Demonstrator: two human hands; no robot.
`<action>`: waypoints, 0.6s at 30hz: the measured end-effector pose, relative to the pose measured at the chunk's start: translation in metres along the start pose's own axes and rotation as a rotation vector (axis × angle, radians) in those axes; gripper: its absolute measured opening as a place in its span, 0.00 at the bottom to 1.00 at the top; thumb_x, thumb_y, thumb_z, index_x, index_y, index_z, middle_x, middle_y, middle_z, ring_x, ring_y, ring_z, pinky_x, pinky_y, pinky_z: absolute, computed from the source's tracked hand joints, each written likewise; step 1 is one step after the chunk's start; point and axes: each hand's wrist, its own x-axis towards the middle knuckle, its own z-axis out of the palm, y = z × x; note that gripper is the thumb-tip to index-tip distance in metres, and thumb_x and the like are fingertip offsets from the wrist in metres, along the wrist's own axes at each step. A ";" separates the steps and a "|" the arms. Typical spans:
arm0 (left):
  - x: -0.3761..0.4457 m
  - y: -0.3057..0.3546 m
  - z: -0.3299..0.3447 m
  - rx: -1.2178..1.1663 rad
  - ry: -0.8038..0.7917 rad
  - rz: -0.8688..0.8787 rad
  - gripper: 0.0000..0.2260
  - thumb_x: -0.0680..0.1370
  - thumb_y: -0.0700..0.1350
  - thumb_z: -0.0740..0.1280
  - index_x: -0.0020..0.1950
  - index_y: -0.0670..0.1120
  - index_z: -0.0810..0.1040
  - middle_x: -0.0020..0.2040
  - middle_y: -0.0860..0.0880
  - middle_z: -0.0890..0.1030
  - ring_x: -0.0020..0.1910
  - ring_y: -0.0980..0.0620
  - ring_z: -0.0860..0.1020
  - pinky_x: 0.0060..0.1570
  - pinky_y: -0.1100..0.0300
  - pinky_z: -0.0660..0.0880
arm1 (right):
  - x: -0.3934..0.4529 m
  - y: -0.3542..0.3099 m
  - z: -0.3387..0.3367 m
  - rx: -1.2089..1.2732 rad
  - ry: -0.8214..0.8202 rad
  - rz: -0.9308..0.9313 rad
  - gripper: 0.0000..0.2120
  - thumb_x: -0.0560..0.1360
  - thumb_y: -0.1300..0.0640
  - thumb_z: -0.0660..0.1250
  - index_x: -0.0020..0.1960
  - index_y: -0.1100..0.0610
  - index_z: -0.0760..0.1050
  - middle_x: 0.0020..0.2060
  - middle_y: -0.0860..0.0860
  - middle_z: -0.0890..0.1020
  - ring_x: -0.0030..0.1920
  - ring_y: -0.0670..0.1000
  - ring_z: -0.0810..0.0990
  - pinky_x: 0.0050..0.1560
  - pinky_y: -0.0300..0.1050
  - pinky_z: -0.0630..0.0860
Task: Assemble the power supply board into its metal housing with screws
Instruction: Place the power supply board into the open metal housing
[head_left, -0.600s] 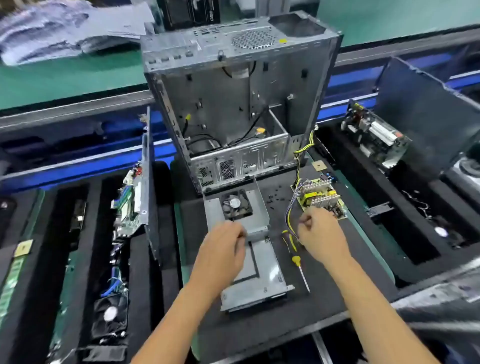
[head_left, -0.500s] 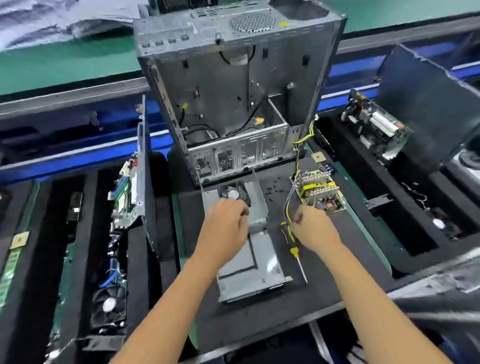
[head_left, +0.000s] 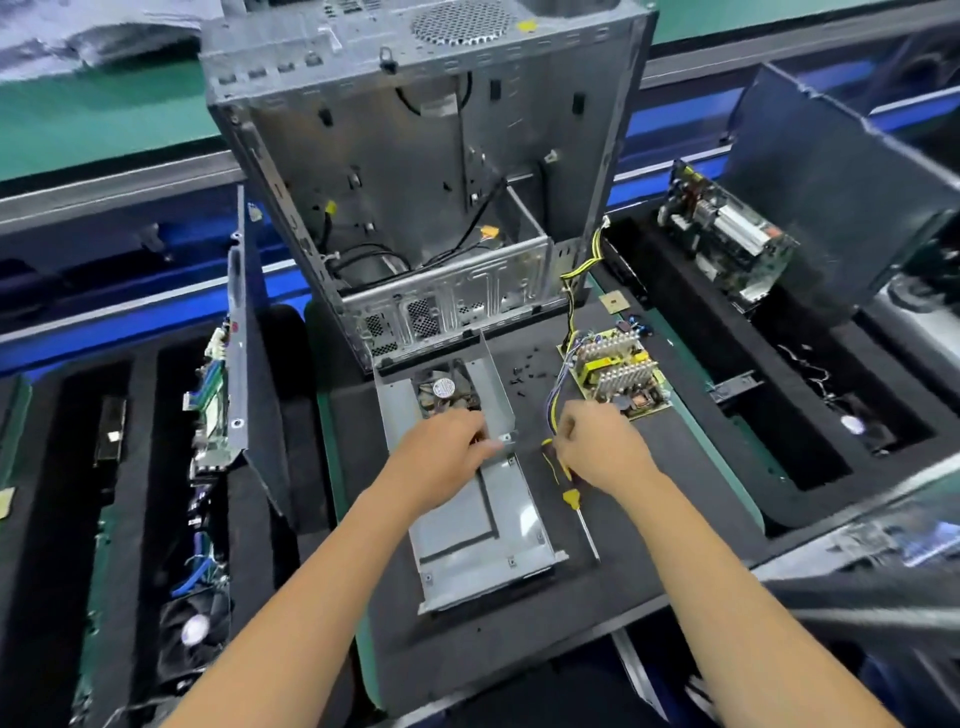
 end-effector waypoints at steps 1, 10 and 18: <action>0.000 -0.001 0.000 0.000 -0.003 0.005 0.11 0.80 0.55 0.61 0.43 0.50 0.72 0.40 0.53 0.75 0.38 0.52 0.73 0.37 0.55 0.70 | 0.009 0.003 -0.011 0.059 0.086 0.016 0.02 0.73 0.61 0.64 0.44 0.57 0.76 0.41 0.53 0.80 0.43 0.56 0.78 0.41 0.47 0.77; 0.002 -0.003 0.004 -0.009 0.035 0.010 0.09 0.80 0.52 0.62 0.45 0.48 0.73 0.43 0.52 0.76 0.41 0.51 0.73 0.40 0.56 0.70 | 0.099 0.031 -0.076 -0.251 -0.087 0.063 0.33 0.70 0.65 0.69 0.70 0.52 0.61 0.68 0.56 0.65 0.66 0.61 0.66 0.62 0.58 0.69; 0.004 -0.007 0.007 -0.015 0.042 0.027 0.10 0.80 0.53 0.62 0.44 0.49 0.72 0.41 0.53 0.75 0.39 0.53 0.72 0.38 0.58 0.68 | 0.103 0.031 -0.088 -0.394 -0.339 0.033 0.38 0.67 0.60 0.77 0.71 0.51 0.63 0.68 0.54 0.70 0.63 0.60 0.72 0.57 0.53 0.68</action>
